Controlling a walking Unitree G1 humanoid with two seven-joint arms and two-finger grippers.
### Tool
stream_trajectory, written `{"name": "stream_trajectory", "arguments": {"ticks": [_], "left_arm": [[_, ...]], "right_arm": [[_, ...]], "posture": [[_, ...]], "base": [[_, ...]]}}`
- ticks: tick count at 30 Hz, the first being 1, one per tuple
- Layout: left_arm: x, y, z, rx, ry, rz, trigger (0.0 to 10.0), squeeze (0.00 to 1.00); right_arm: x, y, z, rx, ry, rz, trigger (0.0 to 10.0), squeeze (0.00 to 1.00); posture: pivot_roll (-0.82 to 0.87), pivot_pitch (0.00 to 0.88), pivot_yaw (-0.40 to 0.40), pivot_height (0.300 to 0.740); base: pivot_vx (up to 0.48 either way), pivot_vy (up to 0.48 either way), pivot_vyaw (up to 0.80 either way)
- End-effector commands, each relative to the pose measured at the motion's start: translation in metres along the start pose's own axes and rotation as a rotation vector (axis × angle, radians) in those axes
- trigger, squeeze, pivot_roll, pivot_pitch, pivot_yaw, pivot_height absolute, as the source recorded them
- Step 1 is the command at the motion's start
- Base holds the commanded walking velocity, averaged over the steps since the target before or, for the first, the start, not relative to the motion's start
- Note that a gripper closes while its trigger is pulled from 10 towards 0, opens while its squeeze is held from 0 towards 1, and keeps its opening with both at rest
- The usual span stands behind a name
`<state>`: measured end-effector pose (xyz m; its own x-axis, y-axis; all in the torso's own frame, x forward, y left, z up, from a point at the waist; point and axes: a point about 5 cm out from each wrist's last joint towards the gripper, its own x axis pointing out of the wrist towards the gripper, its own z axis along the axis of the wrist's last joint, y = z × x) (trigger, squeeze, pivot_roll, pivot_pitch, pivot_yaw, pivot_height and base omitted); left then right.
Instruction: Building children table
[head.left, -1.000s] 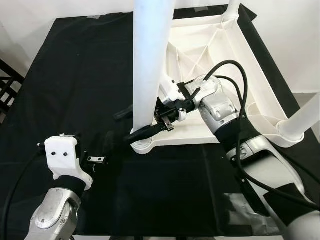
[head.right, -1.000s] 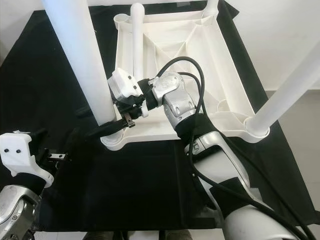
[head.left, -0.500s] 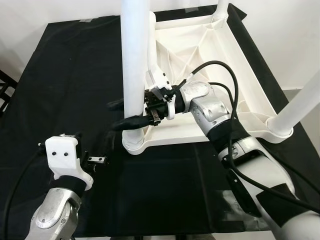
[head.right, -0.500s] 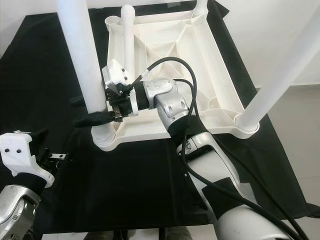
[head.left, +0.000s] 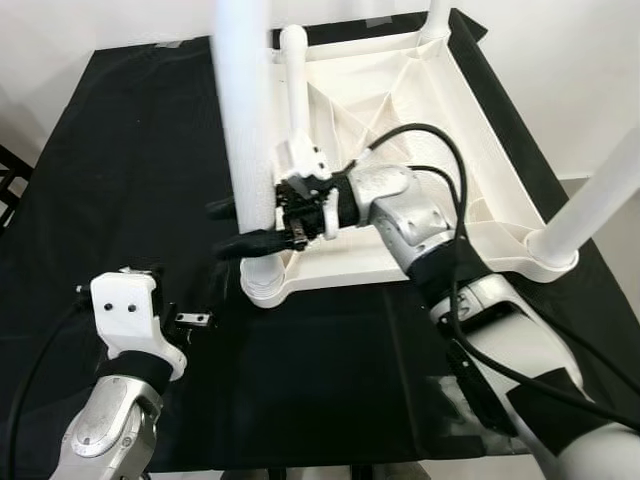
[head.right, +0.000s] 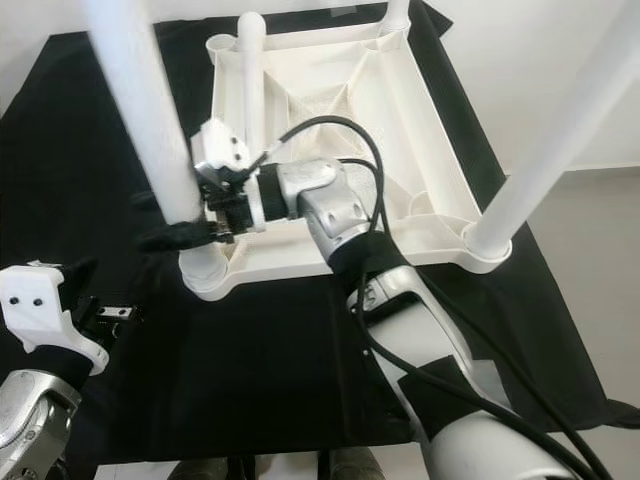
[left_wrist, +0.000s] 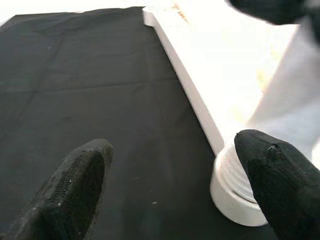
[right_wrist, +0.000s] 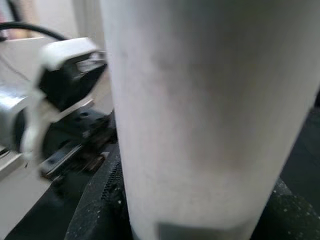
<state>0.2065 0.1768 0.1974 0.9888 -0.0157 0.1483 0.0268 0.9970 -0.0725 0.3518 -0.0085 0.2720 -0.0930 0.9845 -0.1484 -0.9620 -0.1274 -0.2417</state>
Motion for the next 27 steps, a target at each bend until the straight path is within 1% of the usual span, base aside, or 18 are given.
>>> {"name": "stream_trajectory", "arguments": {"ticks": [1,2,4,10,11,12,13,14,18,23,25,27], "left_arm": [[-0.002,0.002,-0.005,0.005,0.03,0.006,10.0,0.0],[-0.002,0.001,-0.004,0.006,0.029,0.006,10.0,0.0],[-0.002,0.001,-0.004,0.006,0.028,0.008,10.0,0.0],[-0.002,0.001,-0.004,0.007,0.025,0.009,10.0,0.0],[-0.002,0.001,-0.004,0.006,0.025,0.009,10.0,0.0],[-0.002,0.001,-0.004,0.006,0.025,0.009,10.0,0.0],[-0.002,0.001,-0.004,0.006,0.024,0.01,10.0,0.0],[-0.002,0.001,-0.004,0.006,0.024,0.01,10.0,0.0],[-0.002,0.002,-0.003,0.007,0.023,0.011,10.0,0.0],[-0.002,0.002,-0.003,0.008,0.022,0.011,10.0,0.0],[-0.001,0.002,-0.003,0.008,0.022,0.01,10.0,0.0],[-0.001,0.002,-0.003,0.008,0.022,0.01,10.0,0.0]], "right_arm": [[-0.008,0.004,-0.057,0.167,0.228,-0.117,10.0,0.0],[-0.006,-0.001,-0.053,0.178,0.233,-0.162,10.0,0.0],[-0.003,-0.004,-0.049,0.197,0.224,-0.194,10.0,0.0],[0.002,-0.002,-0.051,0.198,0.225,-0.196,10.0,0.0],[0.003,0.002,-0.055,0.187,0.237,-0.168,10.0,0.0],[0.003,0.002,-0.055,0.187,0.237,-0.168,10.0,0.0],[0.004,0.007,-0.059,0.171,0.253,-0.13,10.0,0.0],[0.004,0.007,-0.059,0.171,0.253,-0.13,10.0,0.0],[0.005,0.018,-0.061,0.126,0.237,-0.017,10.0,0.0],[0.001,0.023,-0.062,0.111,0.219,0.025,10.0,0.0],[-0.008,0.026,-0.064,0.117,0.167,0.027,10.0,0.0],[-0.01,0.027,-0.064,0.121,0.154,0.023,10.0,0.0]], "posture": [[0.0,0.317,0.018,0.74],[0.0,0.318,0.016,0.74],[0.0,0.318,0.016,0.74],[0.01,0.32,0.014,0.74],[0.0,0.321,0.013,0.74],[0.0,0.321,0.013,0.74],[0.0,0.322,0.013,0.74],[0.0,0.322,0.013,0.74],[0.0,0.32,0.013,0.74],[0.0,0.321,0.014,0.74],[0.0,0.323,0.016,0.74],[0.0,0.323,0.016,0.74]], "base": [[0.0,0.0,0.0],[0.0,0.0,0.0],[0.0,0.0,0.0],[0.0,0.0,0.0],[0.0,0.0,0.0],[0.0,0.0,0.0],[0.0,0.0,0.0],[0.0,0.0,0.0],[0.0,0.0,0.0],[0.0,0.0,0.0],[0.0,0.0,0.0],[0.0,0.0,0.0]]}}
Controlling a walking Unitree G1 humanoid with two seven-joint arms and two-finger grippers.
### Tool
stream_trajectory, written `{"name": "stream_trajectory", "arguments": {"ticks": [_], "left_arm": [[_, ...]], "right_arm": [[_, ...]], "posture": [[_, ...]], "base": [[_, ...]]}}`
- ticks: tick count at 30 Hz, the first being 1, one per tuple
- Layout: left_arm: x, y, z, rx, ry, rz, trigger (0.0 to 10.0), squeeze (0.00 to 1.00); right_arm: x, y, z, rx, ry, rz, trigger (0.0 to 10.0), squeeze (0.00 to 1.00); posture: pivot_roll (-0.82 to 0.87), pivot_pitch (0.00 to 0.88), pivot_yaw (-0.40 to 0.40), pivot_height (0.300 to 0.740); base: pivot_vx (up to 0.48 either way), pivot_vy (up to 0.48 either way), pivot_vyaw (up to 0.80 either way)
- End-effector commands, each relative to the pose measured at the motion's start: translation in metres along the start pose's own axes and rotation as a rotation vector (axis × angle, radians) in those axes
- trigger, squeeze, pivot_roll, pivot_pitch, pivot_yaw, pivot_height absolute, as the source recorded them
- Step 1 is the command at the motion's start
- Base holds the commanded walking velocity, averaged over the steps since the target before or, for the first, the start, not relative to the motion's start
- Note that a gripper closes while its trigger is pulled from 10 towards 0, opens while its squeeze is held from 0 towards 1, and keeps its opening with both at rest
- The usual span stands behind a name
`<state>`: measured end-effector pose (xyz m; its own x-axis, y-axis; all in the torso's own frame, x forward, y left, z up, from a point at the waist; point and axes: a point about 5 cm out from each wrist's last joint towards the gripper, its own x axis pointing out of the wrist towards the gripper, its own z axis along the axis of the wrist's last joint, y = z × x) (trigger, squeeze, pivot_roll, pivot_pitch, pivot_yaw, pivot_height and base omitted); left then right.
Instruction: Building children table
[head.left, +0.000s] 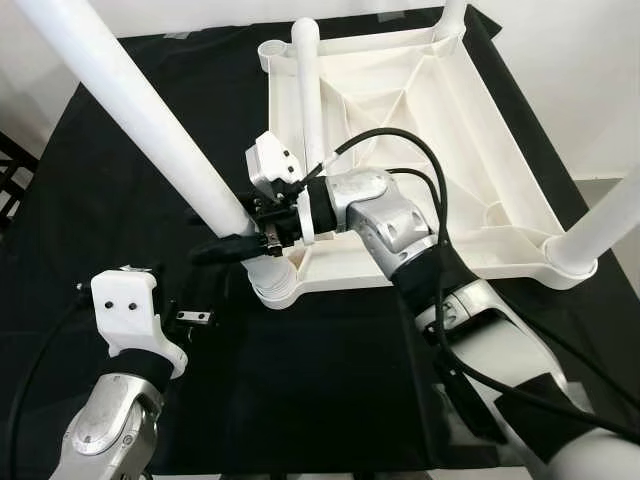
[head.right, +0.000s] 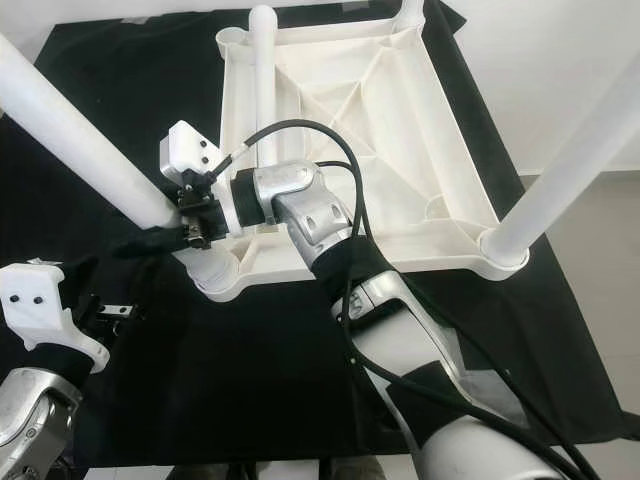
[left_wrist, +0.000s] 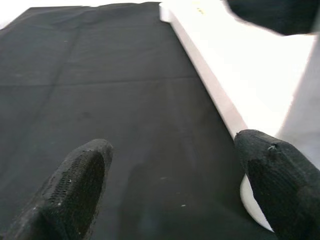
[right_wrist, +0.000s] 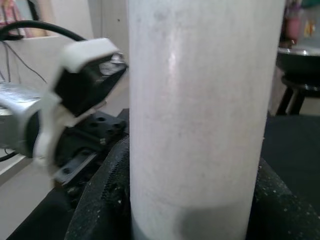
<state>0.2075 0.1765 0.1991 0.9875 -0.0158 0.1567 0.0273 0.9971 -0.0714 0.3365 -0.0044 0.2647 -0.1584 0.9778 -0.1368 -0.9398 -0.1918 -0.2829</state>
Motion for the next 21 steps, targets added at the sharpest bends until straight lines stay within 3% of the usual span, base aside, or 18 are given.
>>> {"name": "stream_trajectory", "arguments": {"ticks": [1,3,9,16,21], "left_arm": [[-0.002,0.002,-0.005,0.007,0.03,0.01,10.0,0.0],[-0.002,0.003,-0.005,0.01,0.03,0.01,10.0,0.0],[-0.001,0.003,-0.004,0.014,0.03,0.007,10.0,0.0],[0.0,0.003,-0.004,0.017,0.03,0.004,10.0,0.0],[0.0,0.003,-0.004,0.021,0.028,0.004,10.0,0.0]], "right_arm": [[-0.021,0.016,-0.061,0.184,0.167,-0.04,10.0,0.0],[-0.033,0.022,-0.065,0.198,0.126,-0.051,10.0,0.0],[-0.041,0.029,-0.069,0.215,0.097,-0.051,10.0,0.0],[-0.042,0.033,-0.074,0.225,0.121,-0.055,10.0,0.0],[-0.043,0.029,-0.081,0.235,0.216,-0.093,10.0,0.0]], "posture": [[0.0,0.324,0.016,0.74],[0.0,0.322,0.019,0.74],[0.0,0.321,0.025,0.74],[0.01,0.32,0.026,0.74],[0.01,0.32,0.023,0.74]], "base": [[0.0,0.0,0.0],[0.0,0.0,0.0],[0.0,0.0,0.0],[0.0,0.0,0.0],[0.0,0.0,0.0]]}}
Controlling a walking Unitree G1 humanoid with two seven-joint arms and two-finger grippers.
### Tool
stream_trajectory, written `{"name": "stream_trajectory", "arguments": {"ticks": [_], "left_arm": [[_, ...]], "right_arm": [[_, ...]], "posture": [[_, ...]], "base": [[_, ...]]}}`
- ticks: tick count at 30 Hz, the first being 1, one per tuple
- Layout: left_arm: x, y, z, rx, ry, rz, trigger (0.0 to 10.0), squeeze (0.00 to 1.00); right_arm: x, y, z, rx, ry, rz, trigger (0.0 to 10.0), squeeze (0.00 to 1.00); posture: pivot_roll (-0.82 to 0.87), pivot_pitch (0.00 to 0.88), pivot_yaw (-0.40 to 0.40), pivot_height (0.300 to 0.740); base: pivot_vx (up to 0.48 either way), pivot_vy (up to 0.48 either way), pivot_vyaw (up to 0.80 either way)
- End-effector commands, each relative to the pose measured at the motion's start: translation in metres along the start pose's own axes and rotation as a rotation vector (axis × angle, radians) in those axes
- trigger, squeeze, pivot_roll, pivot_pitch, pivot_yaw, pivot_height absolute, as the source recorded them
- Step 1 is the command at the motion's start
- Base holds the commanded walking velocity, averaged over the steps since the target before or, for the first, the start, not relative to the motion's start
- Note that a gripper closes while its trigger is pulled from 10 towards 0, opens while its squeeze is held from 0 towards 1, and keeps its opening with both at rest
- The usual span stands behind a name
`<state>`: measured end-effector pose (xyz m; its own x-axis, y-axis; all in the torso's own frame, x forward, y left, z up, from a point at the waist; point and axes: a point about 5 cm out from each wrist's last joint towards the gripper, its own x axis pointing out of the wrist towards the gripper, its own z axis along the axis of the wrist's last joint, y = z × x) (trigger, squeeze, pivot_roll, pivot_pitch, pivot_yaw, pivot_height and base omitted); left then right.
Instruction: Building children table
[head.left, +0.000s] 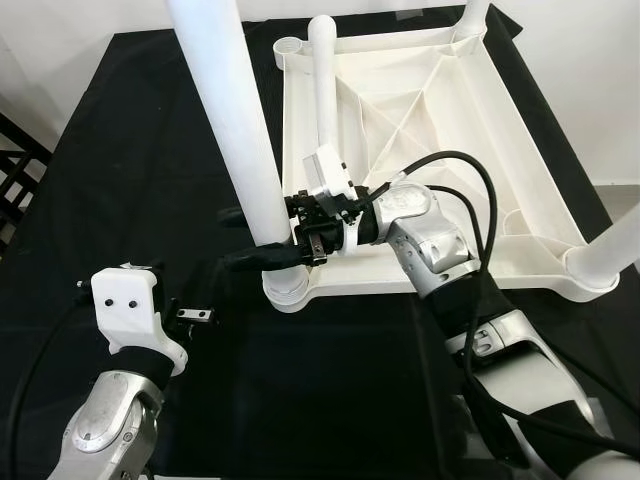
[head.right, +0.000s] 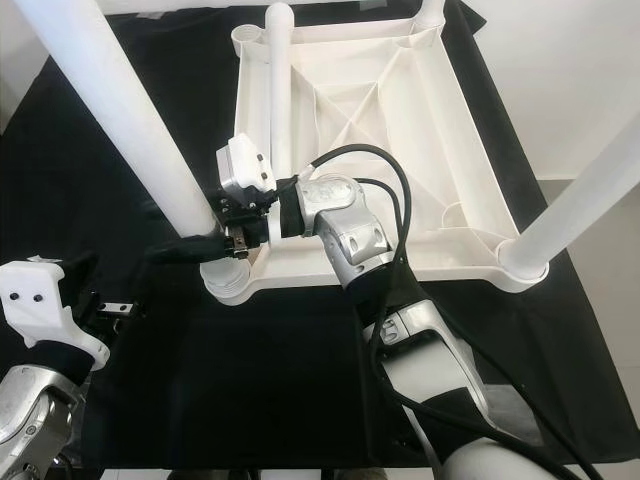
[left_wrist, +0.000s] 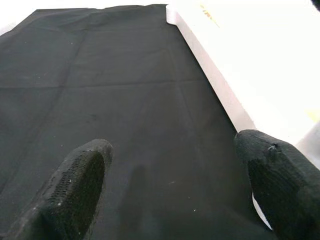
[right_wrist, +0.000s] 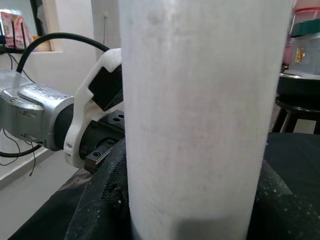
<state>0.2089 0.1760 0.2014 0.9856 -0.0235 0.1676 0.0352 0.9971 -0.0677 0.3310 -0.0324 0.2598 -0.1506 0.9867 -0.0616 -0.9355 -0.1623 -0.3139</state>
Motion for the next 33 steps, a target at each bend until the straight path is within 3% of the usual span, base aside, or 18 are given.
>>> {"name": "stream_trajectory", "arguments": {"ticks": [1,5,7,8,9,11,12,13,14,15,17,24,26,30,33], "left_arm": [[-0.001,0.004,-0.006,0.019,0.039,0.013,10.0,0.0],[-0.002,0.004,-0.005,0.018,0.036,0.014,10.0,0.0],[-0.002,0.005,-0.003,0.027,0.026,0.016,10.0,0.0],[-0.002,0.005,-0.003,0.027,0.026,0.016,10.0,0.0],[0.0,0.014,0.004,0.029,0.001,0.042,10.0,0.0],[0.0,0.014,0.004,0.029,0.001,0.042,10.0,0.0],[0.0,0.019,0.008,0.03,-0.011,0.055,10.0,0.0],[0.003,0.027,0.014,0.027,-0.032,0.069,10.0,0.0],[0.003,0.027,0.014,0.027,-0.032,0.069,10.0,0.0],[0.009,0.035,0.022,0.032,-0.061,0.067,10.0,0.0],[0.026,0.046,0.041,0.027,-0.127,0.018,10.0,0.0],[0.043,0.048,0.062,0.045,-0.185,-0.082,10.0,0.0],[0.056,0.045,0.079,0.016,-0.23,-0.188,10.0,0.0],[0.061,0.036,0.091,-0.039,-0.261,-0.312,10.0,0.0],[0.063,0.026,0.107,-0.101,-0.281,-0.485,10.0,0.0]], "right_arm": [[-0.024,0.018,-0.076,0.265,0.312,-0.07,10.0,0.0],[-0.028,0.018,-0.081,0.28,0.367,-0.108,10.0,0.0],[-0.031,0.021,-0.091,0.33,0.436,-0.286,10.0,0.0],[-0.031,0.021,-0.091,0.33,0.436,-0.286,10.0,0.0],[-0.025,0.039,-0.101,0.359,0.464,-0.694,10.0,0.0],[-0.025,0.039,-0.101,0.359,0.464,-0.694,10.0,0.0],[-0.029,0.051,-0.1,0.366,0.47,-0.889,10.0,0.0],[-0.026,0.075,-0.097,0.394,0.451,-0.991,10.0,0.0],[-0.026,0.075,-0.097,0.394,0.451,-0.991,10.0,0.0],[-0.022,0.093,-0.094,0.382,0.433,-1.058,10.0,0.0],[-0.007,0.102,-0.09,0.346,0.397,-1.068,10.0,0.0],[0.003,0.092,-0.092,0.325,0.363,-1.075,10.0,0.0],[0.01,0.089,-0.091,0.326,0.363,-1.097,10.0,0.0],[0.015,0.092,-0.087,0.333,0.372,-1.136,10.0,0.0],[0.017,0.092,-0.084,0.33,0.364,-1.162,10.0,0.0]], "posture": [[0.01,0.32,0.023,0.74],[0.01,0.322,0.019,0.74],[0.01,0.325,-0.004,0.74],[0.01,0.325,-0.004,0.74],[0.0,0.326,-0.009,0.74],[0.0,0.326,-0.009,0.74],[0.0,0.326,-0.009,0.74],[-0.01,0.331,0.009,0.74],[-0.01,0.331,0.009,0.74],[-0.02,0.326,0.025,0.74],[-0.02,0.312,0.048,0.74],[-0.01,0.281,0.056,0.74],[-0.01,0.268,0.061,0.74],[-0.01,0.256,0.064,0.74],[-0.01,0.249,0.066,0.74]], "base": [[0.0,0.0,0.0],[0.0,0.0,0.0],[0.0,0.0,0.0],[0.0,0.0,0.0],[0.0,0.0,0.0],[0.0,0.0,0.0],[0.0,0.0,0.0],[0.0,0.0,0.0],[0.0,0.0,0.0],[0.0,0.0,0.0],[0.0,0.0,0.0],[0.0,0.0,0.0],[0.0,0.0,0.0],[0.0,0.0,0.0],[0.0,0.0,0.0]]}}
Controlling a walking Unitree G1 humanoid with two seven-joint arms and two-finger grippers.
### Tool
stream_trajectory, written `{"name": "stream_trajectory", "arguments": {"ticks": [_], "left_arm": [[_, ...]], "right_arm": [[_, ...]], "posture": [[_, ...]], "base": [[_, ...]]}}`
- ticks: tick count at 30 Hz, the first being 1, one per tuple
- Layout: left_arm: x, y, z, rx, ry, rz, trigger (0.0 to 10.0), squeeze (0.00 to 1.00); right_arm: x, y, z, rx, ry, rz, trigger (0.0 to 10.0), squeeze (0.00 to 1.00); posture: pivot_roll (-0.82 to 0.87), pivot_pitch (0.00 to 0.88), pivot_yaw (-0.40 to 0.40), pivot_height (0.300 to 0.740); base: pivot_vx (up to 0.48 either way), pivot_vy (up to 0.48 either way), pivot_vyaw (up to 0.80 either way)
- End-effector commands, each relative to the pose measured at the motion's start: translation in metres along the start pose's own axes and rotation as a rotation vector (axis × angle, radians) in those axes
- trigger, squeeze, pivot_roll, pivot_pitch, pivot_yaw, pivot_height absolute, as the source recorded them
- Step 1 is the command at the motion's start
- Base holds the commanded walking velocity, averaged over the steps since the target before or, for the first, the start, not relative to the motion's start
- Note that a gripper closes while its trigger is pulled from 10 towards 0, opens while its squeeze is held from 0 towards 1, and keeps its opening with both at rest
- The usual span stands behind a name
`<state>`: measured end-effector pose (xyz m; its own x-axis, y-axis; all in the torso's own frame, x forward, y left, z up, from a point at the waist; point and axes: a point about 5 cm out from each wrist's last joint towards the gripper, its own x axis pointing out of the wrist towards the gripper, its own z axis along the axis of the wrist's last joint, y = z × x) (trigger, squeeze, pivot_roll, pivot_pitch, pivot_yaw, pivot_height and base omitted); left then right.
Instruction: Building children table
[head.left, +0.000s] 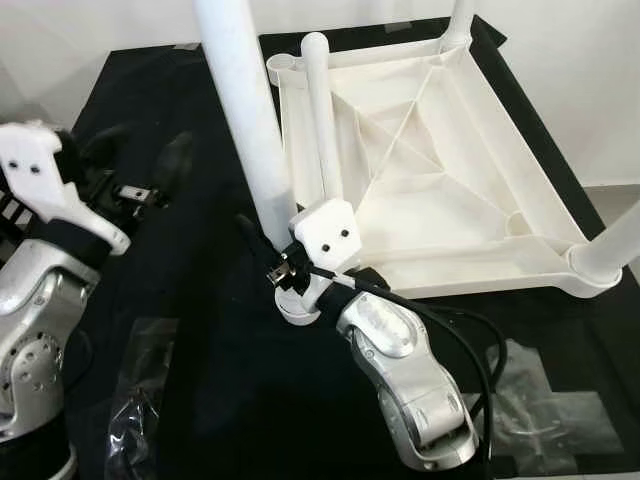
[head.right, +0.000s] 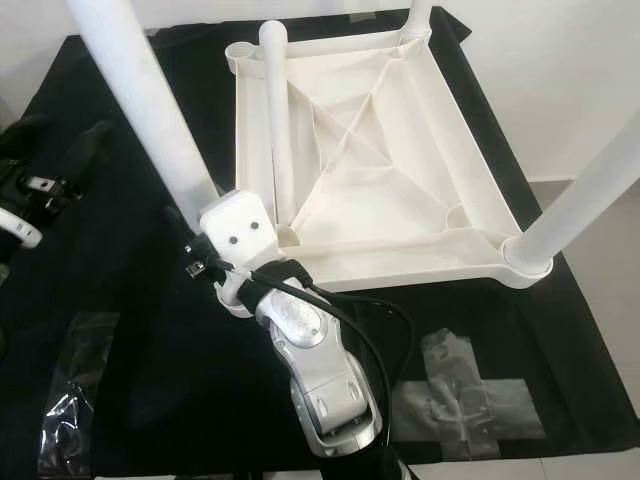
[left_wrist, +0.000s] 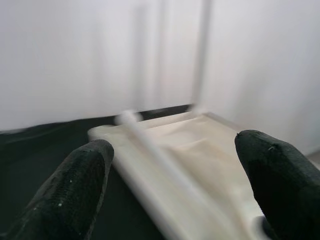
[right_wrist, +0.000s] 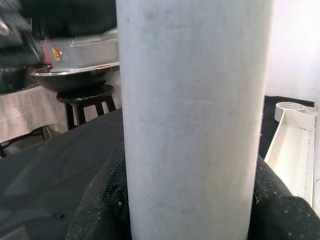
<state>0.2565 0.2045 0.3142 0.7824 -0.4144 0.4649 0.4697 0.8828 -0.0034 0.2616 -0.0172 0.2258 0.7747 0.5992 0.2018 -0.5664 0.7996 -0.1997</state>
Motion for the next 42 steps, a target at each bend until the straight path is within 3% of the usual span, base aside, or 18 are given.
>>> {"name": "stream_trajectory", "arguments": {"ticks": [1,2,6,7,11,12,13,14,15,19,26,28,29,30,37,39,42], "left_arm": [[0.0,0.0,0.006,-0.036,0.007,-0.083,10.0,0.0],[0.0,0.0,0.006,-0.036,0.007,-0.083,10.0,0.0],[0.011,-0.003,0.022,-0.079,0.01,-0.281,10.0,0.0],[0.011,-0.003,0.022,-0.079,0.01,-0.281,10.0,0.0],[0.009,-0.009,0.03,-0.17,0.031,-0.46,10.0,0.0],[0.006,-0.011,0.033,-0.2,0.046,-0.527,10.0,0.19],[0.006,-0.011,0.033,-0.2,0.046,-0.527,10.0,0.19],[0.002,-0.013,0.033,-0.223,0.064,-0.577,10.0,1.0],[0.002,-0.013,0.033,-0.223,0.064,-0.577,10.0,1.0],[-0.006,-0.022,0.032,-0.272,0.126,-0.747,10.0,1.0],[-0.018,-0.02,0.03,-0.277,0.144,-0.817,10.0,1.0],[-0.02,-0.012,0.028,-0.219,0.129,-0.773,10.0,1.0],[-0.018,-0.01,0.028,-0.192,0.113,-0.748,10.0,0.59],[-0.014,-0.01,0.028,-0.168,0.108,-0.725,10.0,0.0],[0.002,-0.017,0.022,-0.077,0.114,-0.646,10.0,0.0],[0.014,-0.019,0.019,0.0,0.098,-0.59,10.0,0.0],[0.019,-0.021,0.018,0.033,0.09,-0.577,10.0,0.0]], "right_arm": [[-0.017,0.0,-0.074,0.089,0.398,-0.09,10.0,0.0],[-0.017,0.0,-0.074,0.089,0.398,-0.09,10.0,0.0],[-0.01,0.004,-0.069,0.081,0.335,-0.043,10.0,0.0],[-0.01,0.004,-0.069,0.081,0.335,-0.043,10.0,0.0],[-0.007,0.006,-0.066,0.04,0.296,0.008,10.0,0.0],[-0.005,0.006,-0.064,0.018,0.282,0.019,10.0,0.0],[-0.005,0.006,-0.064,0.018,0.282,0.019,10.0,0.0],[-0.003,0.005,-0.063,0.002,0.269,0.027,10.0,0.0],[-0.003,0.005,-0.063,0.002,0.269,0.027,10.0,0.0],[0.001,0.003,-0.059,-0.03,0.23,0.052,10.0,0.0],[0.003,0.005,-0.055,-0.014,0.199,0.065,10.0,0.0],[0.003,0.007,-0.054,-0.008,0.185,0.078,10.0,0.0],[0.003,0.007,-0.054,-0.008,0.183,0.084,10.0,0.0],[0.003,0.008,-0.055,-0.009,0.181,0.089,10.0,0.0],[0.004,0.009,-0.055,-0.011,0.175,0.099,10.0,0.0],[0.004,0.009,-0.056,-0.01,0.175,0.1,10.0,0.0],[0.005,0.009,-0.056,-0.008,0.175,0.1,10.0,0.0]], "posture": [[-0.02,0.239,0.068,0.74],[-0.02,0.239,0.068,0.74],[-0.02,0.223,0.079,0.74],[-0.02,0.223,0.079,0.74],[-0.02,0.212,0.083,0.74],[-0.02,0.206,0.083,0.74],[-0.02,0.206,0.083,0.74],[-0.02,0.199,0.082,0.74],[-0.02,0.199,0.082,0.74],[-0.02,0.191,0.081,0.74],[-0.03,0.183,0.083,0.74],[-0.03,0.182,0.081,0.74],[-0.03,0.182,0.081,0.74],[-0.03,0.181,0.079,0.74],[-0.03,0.181,0.079,0.74],[-0.03,0.18,0.079,0.74],[-0.03,0.18,0.081,0.74]], "base": [[0.0,0.0,0.0],[0.0,0.0,0.0],[0.0,0.0,0.0],[0.0,0.0,0.0],[0.0,0.0,0.0],[0.0,0.0,0.0],[0.0,0.0,0.0],[0.0,0.0,0.0],[0.0,0.0,0.0],[0.0,0.0,0.0],[0.0,0.0,0.0],[0.0,0.0,0.0],[0.0,0.0,0.0],[0.0,0.0,0.0],[0.0,0.0,0.0],[0.0,0.0,0.0],[0.0,0.0,0.0]]}}
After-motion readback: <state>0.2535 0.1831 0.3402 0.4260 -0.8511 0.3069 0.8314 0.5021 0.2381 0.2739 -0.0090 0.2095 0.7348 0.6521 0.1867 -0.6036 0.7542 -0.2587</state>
